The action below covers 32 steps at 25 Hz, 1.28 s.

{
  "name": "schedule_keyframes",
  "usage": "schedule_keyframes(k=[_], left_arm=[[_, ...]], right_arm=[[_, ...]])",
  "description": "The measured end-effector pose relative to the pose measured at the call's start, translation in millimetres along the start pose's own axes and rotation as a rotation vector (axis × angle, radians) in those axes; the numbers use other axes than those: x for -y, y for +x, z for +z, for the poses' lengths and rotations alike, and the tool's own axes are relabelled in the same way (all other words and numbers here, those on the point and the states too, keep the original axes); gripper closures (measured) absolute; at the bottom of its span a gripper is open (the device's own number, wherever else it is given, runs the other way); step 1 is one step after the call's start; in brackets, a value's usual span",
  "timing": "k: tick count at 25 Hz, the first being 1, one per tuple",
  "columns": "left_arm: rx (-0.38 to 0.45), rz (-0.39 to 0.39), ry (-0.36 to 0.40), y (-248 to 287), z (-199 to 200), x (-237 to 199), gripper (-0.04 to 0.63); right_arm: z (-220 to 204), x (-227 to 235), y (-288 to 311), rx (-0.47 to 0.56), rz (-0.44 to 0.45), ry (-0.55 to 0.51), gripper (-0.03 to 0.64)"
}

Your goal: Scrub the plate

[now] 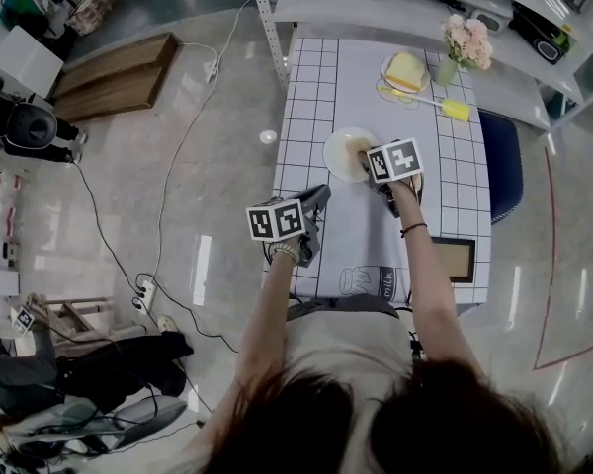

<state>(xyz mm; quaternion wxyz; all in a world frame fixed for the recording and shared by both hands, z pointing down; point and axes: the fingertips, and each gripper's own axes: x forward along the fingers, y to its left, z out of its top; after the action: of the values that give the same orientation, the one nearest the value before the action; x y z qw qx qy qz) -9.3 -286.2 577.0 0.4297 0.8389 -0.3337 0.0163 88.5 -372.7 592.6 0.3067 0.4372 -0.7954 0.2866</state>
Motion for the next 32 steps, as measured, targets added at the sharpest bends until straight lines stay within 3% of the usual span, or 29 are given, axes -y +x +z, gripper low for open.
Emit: schedule_keyframes(k=[32], left_arm=[[0.029, 0.042, -0.009, -11, -2, -3, 0.584]], right_arm=[[-4, -40, 7, -0.02, 0.128, -0.041, 0.541]])
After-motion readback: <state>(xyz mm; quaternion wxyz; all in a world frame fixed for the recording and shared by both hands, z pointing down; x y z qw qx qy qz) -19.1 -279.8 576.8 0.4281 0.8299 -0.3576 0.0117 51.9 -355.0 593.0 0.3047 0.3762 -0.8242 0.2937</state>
